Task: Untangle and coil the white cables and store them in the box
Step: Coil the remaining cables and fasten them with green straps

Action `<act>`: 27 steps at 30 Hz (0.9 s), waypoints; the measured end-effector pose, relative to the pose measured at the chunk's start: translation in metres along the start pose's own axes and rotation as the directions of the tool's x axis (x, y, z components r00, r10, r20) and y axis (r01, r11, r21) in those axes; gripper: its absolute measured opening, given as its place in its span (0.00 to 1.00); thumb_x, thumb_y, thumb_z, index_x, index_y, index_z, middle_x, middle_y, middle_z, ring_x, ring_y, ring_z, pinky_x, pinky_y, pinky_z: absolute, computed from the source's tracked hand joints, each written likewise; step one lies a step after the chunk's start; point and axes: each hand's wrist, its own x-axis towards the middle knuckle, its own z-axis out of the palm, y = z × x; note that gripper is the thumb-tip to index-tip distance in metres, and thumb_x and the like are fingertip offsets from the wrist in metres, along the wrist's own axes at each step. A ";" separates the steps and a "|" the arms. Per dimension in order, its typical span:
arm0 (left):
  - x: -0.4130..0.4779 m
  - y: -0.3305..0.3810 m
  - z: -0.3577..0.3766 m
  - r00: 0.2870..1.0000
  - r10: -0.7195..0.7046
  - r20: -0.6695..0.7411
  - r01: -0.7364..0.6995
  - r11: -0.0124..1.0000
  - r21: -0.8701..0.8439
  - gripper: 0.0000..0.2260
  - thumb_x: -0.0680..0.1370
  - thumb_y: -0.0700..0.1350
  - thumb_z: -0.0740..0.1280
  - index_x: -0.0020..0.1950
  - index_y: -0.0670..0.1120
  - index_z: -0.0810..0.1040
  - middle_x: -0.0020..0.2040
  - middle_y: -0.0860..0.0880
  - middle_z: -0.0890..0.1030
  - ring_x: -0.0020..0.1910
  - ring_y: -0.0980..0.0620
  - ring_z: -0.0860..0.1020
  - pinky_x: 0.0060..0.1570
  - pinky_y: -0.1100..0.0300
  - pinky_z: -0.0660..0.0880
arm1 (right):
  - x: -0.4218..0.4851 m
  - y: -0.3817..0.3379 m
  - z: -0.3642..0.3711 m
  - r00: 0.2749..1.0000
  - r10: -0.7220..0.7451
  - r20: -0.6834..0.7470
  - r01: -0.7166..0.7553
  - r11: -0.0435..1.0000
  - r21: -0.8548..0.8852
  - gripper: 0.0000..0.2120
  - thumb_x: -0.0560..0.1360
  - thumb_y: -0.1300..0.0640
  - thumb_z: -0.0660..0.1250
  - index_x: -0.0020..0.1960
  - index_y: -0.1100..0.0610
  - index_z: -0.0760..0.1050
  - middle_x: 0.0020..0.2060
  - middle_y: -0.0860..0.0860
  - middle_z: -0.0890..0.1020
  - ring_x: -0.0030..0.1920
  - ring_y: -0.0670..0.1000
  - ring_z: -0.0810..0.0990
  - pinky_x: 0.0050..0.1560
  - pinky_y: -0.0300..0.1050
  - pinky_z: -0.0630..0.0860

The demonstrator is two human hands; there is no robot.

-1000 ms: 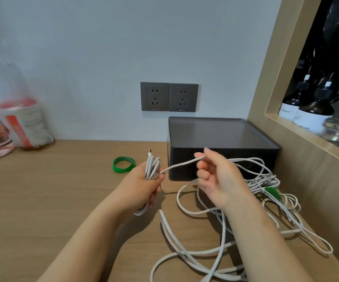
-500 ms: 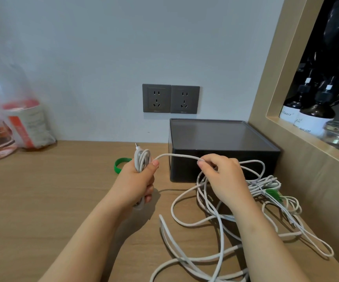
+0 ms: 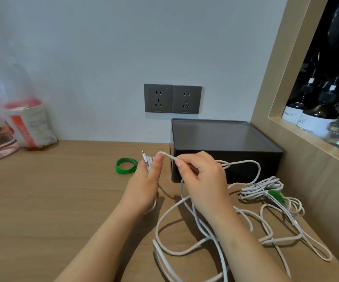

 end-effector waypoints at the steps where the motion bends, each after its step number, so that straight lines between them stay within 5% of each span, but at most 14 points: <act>1: 0.000 0.001 0.002 1.000 -0.007 0.005 0.007 1.000 -0.026 0.39 0.62 0.74 0.51 0.60 0.46 0.70 0.35 0.51 0.72 0.34 0.52 0.72 0.40 0.53 0.72 | -0.002 -0.001 0.003 1.000 -0.019 0.011 0.019 1.000 0.003 0.06 0.76 0.56 0.65 0.48 0.52 0.82 0.37 0.37 0.73 0.45 0.44 0.75 0.51 0.56 0.74; 4: 0.002 0.005 0.004 0.995 -0.093 0.020 0.095 0.970 -0.222 0.28 0.73 0.67 0.52 0.55 0.44 0.68 0.31 0.48 0.69 0.27 0.52 0.70 0.31 0.55 0.72 | -0.005 -0.001 0.011 0.997 -0.059 0.041 0.059 0.998 -0.004 0.10 0.75 0.50 0.63 0.47 0.51 0.82 0.37 0.39 0.74 0.43 0.44 0.74 0.49 0.54 0.74; 6: 0.002 0.007 0.004 0.988 -0.152 0.022 0.151 0.933 -0.325 0.23 0.76 0.65 0.54 0.54 0.45 0.67 0.33 0.47 0.69 0.29 0.51 0.70 0.35 0.52 0.74 | -0.005 0.000 0.013 0.995 -0.085 0.043 0.086 0.996 -0.015 0.14 0.74 0.47 0.59 0.46 0.51 0.82 0.37 0.41 0.76 0.42 0.44 0.74 0.47 0.51 0.73; 9: 0.004 0.003 0.003 0.990 -0.132 0.043 0.139 0.933 -0.331 0.38 0.64 0.71 0.60 0.63 0.45 0.65 0.44 0.47 0.75 0.46 0.49 0.76 0.56 0.47 0.75 | -0.007 0.001 0.015 0.990 -0.128 0.058 0.131 0.990 -0.058 0.16 0.73 0.47 0.57 0.45 0.51 0.82 0.37 0.44 0.79 0.41 0.45 0.74 0.46 0.45 0.69; 11: 0.003 0.001 0.002 0.991 -0.101 0.086 0.126 0.921 -0.368 0.41 0.61 0.69 0.68 0.65 0.45 0.66 0.48 0.47 0.76 0.50 0.48 0.77 0.55 0.47 0.76 | -0.008 0.002 0.017 0.985 -0.153 0.079 0.160 0.982 -0.098 0.15 0.73 0.47 0.58 0.44 0.50 0.82 0.36 0.45 0.79 0.41 0.45 0.74 0.45 0.42 0.68; 14: 0.005 0.001 0.003 0.999 -0.050 0.004 0.047 0.903 -0.426 0.20 0.75 0.54 0.68 0.59 0.42 0.69 0.38 0.50 0.73 0.36 0.54 0.74 0.38 0.57 0.72 | -0.008 0.002 0.018 0.978 -0.149 0.145 0.165 0.981 -0.101 0.14 0.73 0.46 0.59 0.46 0.50 0.82 0.38 0.44 0.80 0.42 0.45 0.74 0.45 0.43 0.68; 17: 0.006 0.005 0.002 0.987 -0.089 -0.133 0.010 0.864 -0.503 0.05 0.80 0.47 0.62 0.50 0.46 0.71 0.35 0.50 0.72 0.32 0.54 0.71 0.34 0.58 0.70 | -0.008 0.001 0.014 0.971 -0.139 0.196 0.160 0.983 -0.093 0.10 0.72 0.49 0.66 0.50 0.50 0.81 0.42 0.42 0.79 0.47 0.45 0.73 0.49 0.46 0.70; 20: 0.011 0.007 -0.004 0.967 -0.140 -0.213 -0.024 0.780 -0.625 0.09 0.81 0.44 0.61 0.42 0.45 0.70 0.26 0.52 0.71 0.25 0.55 0.70 0.32 0.57 0.71 | -0.004 -0.002 0.001 0.976 -0.009 0.218 0.049 0.983 -0.176 0.12 0.70 0.45 0.71 0.50 0.46 0.75 0.47 0.39 0.71 0.52 0.43 0.66 0.55 0.43 0.67; 23: 0.012 0.009 -0.008 0.951 -0.163 -0.262 -0.073 0.707 -0.704 0.09 0.82 0.43 0.60 0.41 0.45 0.70 0.24 0.53 0.69 0.22 0.56 0.69 0.29 0.60 0.72 | -0.001 -0.005 -0.010 0.943 0.216 0.254 -0.118 0.929 -0.350 0.18 0.66 0.35 0.68 0.43 0.45 0.66 0.44 0.41 0.67 0.49 0.45 0.64 0.48 0.40 0.64; 27: 0.009 0.015 -0.006 0.950 -0.177 -0.258 -0.098 0.614 -0.783 0.09 0.82 0.42 0.60 0.41 0.45 0.69 0.27 0.51 0.68 0.22 0.57 0.69 0.25 0.63 0.72 | -0.004 -0.005 -0.007 0.753 0.448 0.483 -0.343 0.893 -0.293 0.25 0.64 0.31 0.66 0.49 0.48 0.70 0.47 0.44 0.73 0.50 0.47 0.73 0.51 0.46 0.75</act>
